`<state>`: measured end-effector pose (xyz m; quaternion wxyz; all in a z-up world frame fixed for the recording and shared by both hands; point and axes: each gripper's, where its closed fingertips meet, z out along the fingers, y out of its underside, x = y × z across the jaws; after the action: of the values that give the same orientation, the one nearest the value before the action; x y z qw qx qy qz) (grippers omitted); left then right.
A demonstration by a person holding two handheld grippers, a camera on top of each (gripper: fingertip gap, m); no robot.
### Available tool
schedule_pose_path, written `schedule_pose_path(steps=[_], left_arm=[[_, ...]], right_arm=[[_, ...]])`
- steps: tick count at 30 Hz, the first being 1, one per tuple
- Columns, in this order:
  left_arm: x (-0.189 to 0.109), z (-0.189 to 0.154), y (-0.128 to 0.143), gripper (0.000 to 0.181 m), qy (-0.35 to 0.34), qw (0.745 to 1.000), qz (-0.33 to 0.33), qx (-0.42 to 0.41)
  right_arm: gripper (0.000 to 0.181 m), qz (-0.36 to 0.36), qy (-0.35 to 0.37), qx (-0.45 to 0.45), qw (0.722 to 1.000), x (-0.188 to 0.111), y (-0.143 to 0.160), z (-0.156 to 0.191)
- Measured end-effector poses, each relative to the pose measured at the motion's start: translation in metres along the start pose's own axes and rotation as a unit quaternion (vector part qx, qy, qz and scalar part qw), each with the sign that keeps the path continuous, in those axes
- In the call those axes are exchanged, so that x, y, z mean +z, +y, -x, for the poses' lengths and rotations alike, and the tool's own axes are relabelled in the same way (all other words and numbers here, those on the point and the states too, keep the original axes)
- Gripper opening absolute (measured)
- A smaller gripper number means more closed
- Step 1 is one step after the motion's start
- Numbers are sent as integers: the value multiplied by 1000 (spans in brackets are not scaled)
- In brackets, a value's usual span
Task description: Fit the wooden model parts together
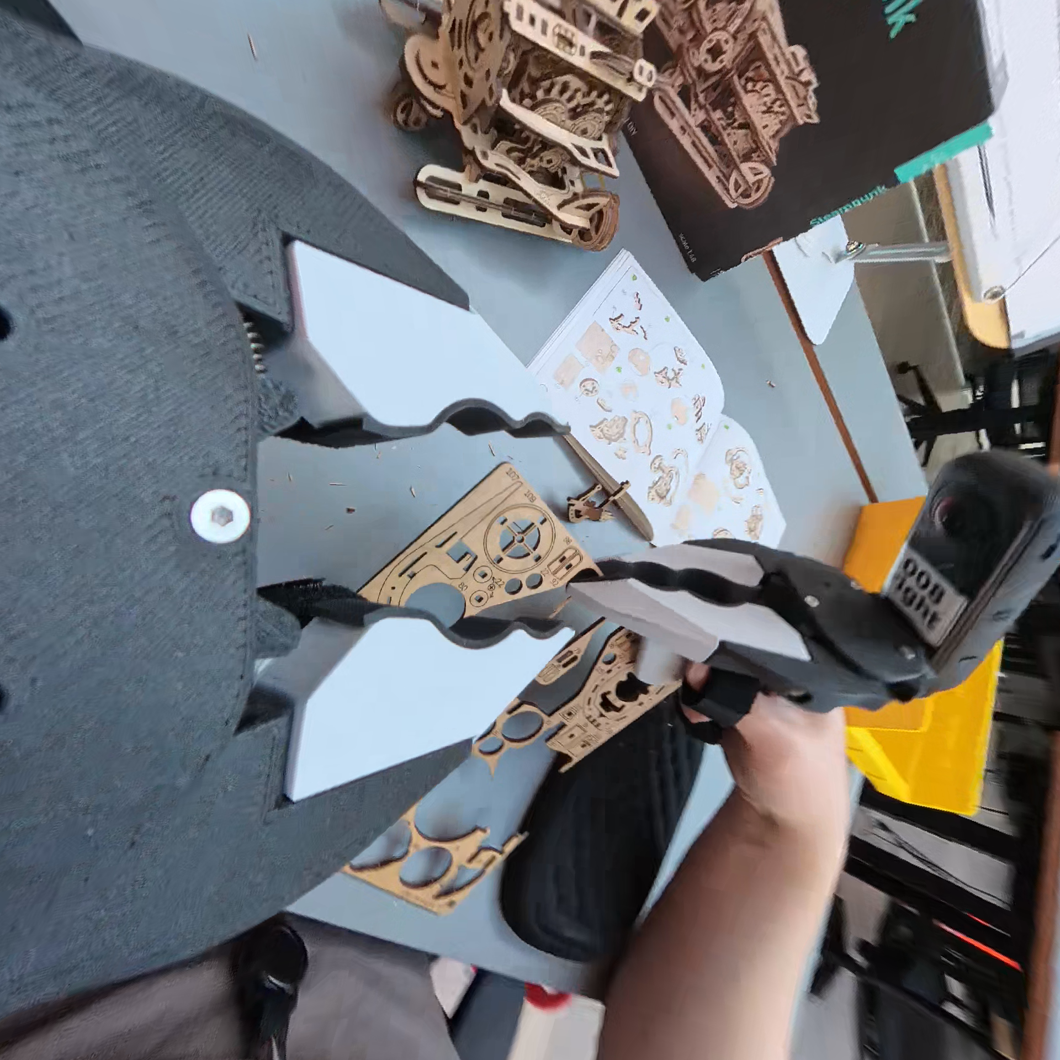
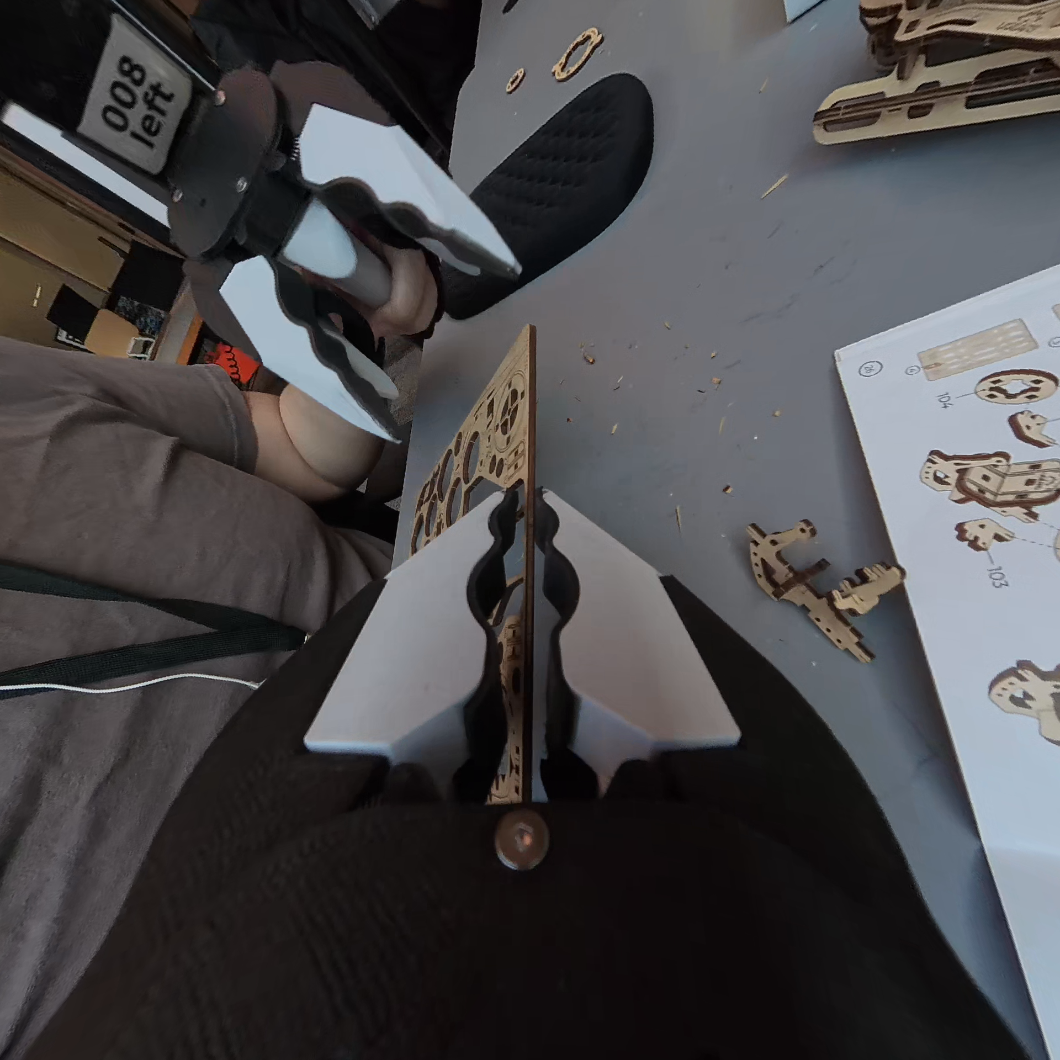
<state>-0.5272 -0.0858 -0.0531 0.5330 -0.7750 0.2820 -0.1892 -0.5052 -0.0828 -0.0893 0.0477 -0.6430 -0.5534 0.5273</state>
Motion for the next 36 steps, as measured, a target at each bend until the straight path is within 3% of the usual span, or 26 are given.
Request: schedule_pose_path(steps=[4, 6, 10, 16, 22, 25, 27, 32, 36], left_arm=[[1, 16, 10, 71, 87, 986, -1, -142], [4, 15, 17, 63, 140, 971, 22, -191], [4, 10, 7, 46, 250, 931, 34, -263], [17, 19, 21, 24, 300, 917, 120, -235], [16, 19, 29, 10, 369, 893, 157, -202], [15, 23, 27, 5, 397, 881, 146, -210], [13, 24, 28, 4, 403, 880, 136, -212], [5, 26, 31, 5, 405, 887, 110, -190], [2, 25, 29, 5, 409, 891, 99, -173]], right_arm=[[3, -45, -12, -8, 999, -11, -10, 1], [3, -56, -10, -10, 998, -12, -12, -1], [3, -61, -8, -16, 998, -9, -14, -2], [3, -66, 5, -25, 998, -4, -18, -6], [4, -66, 30, -18, 997, 1, -21, -15], [10, -72, 39, -12, 997, 1, -24, -20], [17, -94, 44, -19, 994, -12, -31, -17], [21, -262, 104, -94, 955, -85, -61, -12], [20, -330, 124, -130, 927, -111, -56, -11]])
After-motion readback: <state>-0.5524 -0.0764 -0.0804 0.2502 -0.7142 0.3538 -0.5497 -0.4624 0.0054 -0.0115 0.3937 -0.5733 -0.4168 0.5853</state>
